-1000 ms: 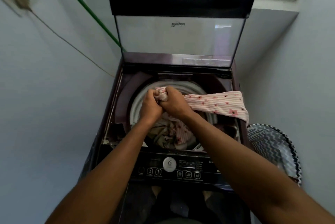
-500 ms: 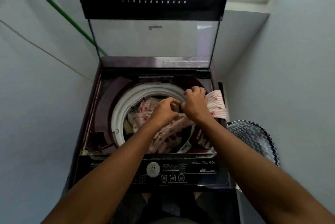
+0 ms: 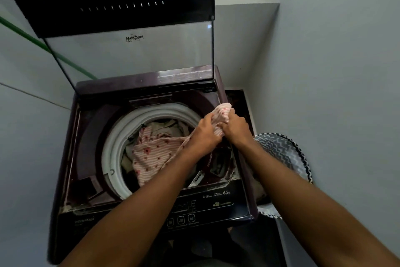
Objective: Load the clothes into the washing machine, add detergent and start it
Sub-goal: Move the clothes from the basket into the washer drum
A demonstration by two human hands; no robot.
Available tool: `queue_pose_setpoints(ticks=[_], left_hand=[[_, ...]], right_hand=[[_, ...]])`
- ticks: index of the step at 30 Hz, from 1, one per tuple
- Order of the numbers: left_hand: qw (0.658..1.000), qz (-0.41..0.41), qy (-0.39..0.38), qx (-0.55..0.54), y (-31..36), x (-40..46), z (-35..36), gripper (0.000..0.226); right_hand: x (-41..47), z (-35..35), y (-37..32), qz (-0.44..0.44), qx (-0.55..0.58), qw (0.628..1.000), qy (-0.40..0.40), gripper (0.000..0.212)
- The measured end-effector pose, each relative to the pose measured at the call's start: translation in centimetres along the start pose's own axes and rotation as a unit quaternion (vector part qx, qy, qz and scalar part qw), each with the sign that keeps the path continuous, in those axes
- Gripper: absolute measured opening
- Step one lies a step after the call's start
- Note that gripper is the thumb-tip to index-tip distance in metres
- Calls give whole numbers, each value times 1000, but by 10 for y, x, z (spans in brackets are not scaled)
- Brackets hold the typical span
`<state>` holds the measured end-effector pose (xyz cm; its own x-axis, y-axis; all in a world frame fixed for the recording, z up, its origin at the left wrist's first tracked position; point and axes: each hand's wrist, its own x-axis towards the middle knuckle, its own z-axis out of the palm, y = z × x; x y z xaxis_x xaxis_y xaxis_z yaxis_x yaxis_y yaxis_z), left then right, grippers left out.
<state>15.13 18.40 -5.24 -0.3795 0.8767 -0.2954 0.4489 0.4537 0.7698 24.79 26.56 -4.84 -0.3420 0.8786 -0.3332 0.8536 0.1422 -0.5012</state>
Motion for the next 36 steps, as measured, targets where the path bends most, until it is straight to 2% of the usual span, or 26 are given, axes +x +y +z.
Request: queue_pose_setpoints(ticks=[4,8,10,12,14,16,18,20,23,27,30,36], left_hand=[[1000,-4,5,-17,-1,1,-6,89],[999,-3,15,-42,-4,3,-17,94],[997,5,29,-73,-8,3,-26,90],[991,15,38,-125,-9,3,-34,88],[984,30,65,-165,-13,2,-45,83],[982,39,110,-150,-20,1,-56,70],[980,35,153,-125,-28,-3,-70,59],[977,18,179,-113,-40,-11,-86,51],[973,1,208,-102,-62,-23,-105,44],[976,-40,203,-69,-95,-35,-122,40],[984,-62,160,-44,-110,-39,-127,41],[989,-58,134,-23,-118,-41,-124,33]], right_hand=[[-5,-5,-21,-47,-94,991,77,31],[2,-10,-33,-103,-28,991,82,28],[3,-11,-43,-117,-35,989,87,30],[1,-13,-56,-139,-15,986,96,14],[-5,-11,-76,-167,34,982,85,19],[-16,-5,-94,-195,79,975,73,22],[-21,8,-108,-205,115,970,61,16],[-26,21,-122,-214,112,969,44,6],[-31,41,-137,-229,104,968,17,5],[-28,69,-140,-194,41,980,-23,12],[-29,86,-135,-198,-24,978,-63,22],[-36,91,-143,-208,-29,975,-68,29]])
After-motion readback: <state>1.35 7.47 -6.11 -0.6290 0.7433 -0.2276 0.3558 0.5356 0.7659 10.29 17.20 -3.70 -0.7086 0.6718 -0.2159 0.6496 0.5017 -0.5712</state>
